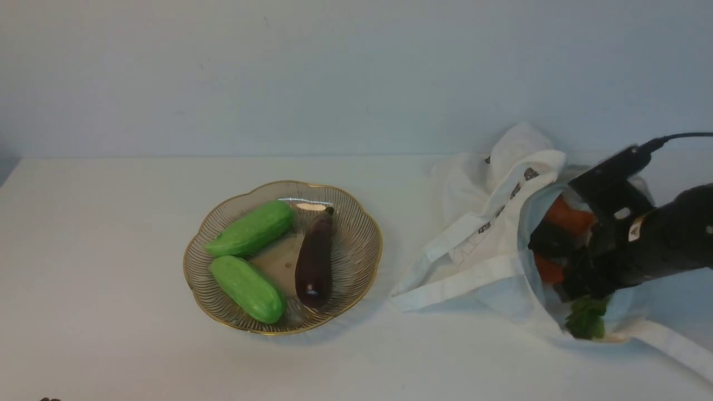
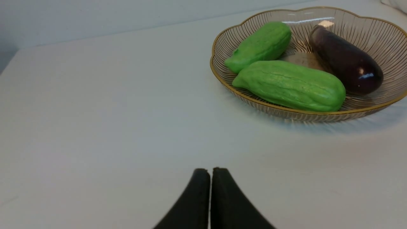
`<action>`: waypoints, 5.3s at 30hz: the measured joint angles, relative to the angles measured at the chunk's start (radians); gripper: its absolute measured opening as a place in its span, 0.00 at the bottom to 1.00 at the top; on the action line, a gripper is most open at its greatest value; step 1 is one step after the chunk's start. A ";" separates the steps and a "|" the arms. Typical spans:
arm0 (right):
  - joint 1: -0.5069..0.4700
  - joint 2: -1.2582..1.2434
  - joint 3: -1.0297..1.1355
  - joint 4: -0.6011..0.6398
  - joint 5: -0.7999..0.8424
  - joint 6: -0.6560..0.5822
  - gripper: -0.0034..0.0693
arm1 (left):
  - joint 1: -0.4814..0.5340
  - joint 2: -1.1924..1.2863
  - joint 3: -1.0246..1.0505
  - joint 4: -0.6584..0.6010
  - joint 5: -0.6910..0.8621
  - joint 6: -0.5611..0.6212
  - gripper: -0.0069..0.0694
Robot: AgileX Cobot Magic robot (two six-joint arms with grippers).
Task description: Take vegetables from cloth bag on white table place on plate.
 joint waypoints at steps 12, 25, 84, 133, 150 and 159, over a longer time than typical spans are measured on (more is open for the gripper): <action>0.005 0.138 -0.007 -0.018 -0.190 0.000 0.74 | 0.000 0.000 0.000 0.000 0.000 0.000 0.08; 0.006 0.124 -0.009 -0.049 -0.044 0.020 0.31 | 0.000 0.000 0.000 0.000 0.000 0.000 0.08; 0.466 0.220 -0.804 0.275 0.697 0.201 0.31 | 0.000 0.000 0.000 0.000 0.000 0.000 0.08; 0.474 -0.510 -0.815 -0.155 0.792 0.503 0.03 | 0.000 0.000 0.000 0.000 0.000 0.000 0.08; 0.474 -1.357 0.131 -0.239 0.018 0.553 0.03 | 0.000 0.000 0.000 0.000 0.000 0.000 0.08; 0.474 -1.465 0.272 -0.212 -0.015 0.553 0.03 | 0.000 0.000 0.000 0.000 0.000 0.000 0.08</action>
